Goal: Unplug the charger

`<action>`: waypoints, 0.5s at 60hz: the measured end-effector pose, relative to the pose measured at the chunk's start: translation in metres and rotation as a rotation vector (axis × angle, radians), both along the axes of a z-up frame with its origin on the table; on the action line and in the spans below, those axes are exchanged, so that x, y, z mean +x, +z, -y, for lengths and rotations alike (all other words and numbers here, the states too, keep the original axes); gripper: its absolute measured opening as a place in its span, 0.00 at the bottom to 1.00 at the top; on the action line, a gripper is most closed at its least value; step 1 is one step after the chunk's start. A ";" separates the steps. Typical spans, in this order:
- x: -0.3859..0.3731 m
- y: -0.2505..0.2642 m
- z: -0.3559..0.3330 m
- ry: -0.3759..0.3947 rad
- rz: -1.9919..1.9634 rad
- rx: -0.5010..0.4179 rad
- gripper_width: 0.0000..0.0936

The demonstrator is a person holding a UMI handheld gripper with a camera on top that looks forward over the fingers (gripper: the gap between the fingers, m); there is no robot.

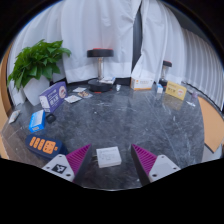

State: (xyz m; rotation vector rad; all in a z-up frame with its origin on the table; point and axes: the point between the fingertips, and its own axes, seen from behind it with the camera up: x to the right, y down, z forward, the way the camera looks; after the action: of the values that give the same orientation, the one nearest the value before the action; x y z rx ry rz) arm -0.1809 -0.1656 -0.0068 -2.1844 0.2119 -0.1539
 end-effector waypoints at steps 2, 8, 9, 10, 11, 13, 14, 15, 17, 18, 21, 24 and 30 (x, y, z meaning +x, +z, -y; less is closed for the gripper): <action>0.007 0.004 0.004 -0.012 0.014 -0.001 0.92; 0.016 0.025 0.021 -0.025 0.032 -0.006 0.91; 0.016 0.029 0.025 -0.026 0.033 -0.005 0.91; 0.015 0.034 0.028 -0.025 0.034 -0.004 0.91; 0.014 0.037 0.031 -0.024 0.036 -0.001 0.91; 0.013 0.048 0.039 -0.022 0.038 0.001 0.91; 0.011 0.053 0.043 -0.021 0.039 0.003 0.91; 0.009 0.058 0.047 -0.020 0.039 0.004 0.91; 0.004 0.067 0.056 -0.017 0.038 0.007 0.91; 0.002 0.072 0.061 -0.016 0.038 0.009 0.91; -0.008 0.086 0.075 -0.015 0.036 0.012 0.91; -0.016 0.098 0.091 -0.017 0.034 0.010 0.92; -0.032 0.115 0.123 -0.031 0.039 0.003 0.91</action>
State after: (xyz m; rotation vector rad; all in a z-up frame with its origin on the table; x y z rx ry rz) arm -0.2128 -0.2882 0.1080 -2.1737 0.2234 -0.2131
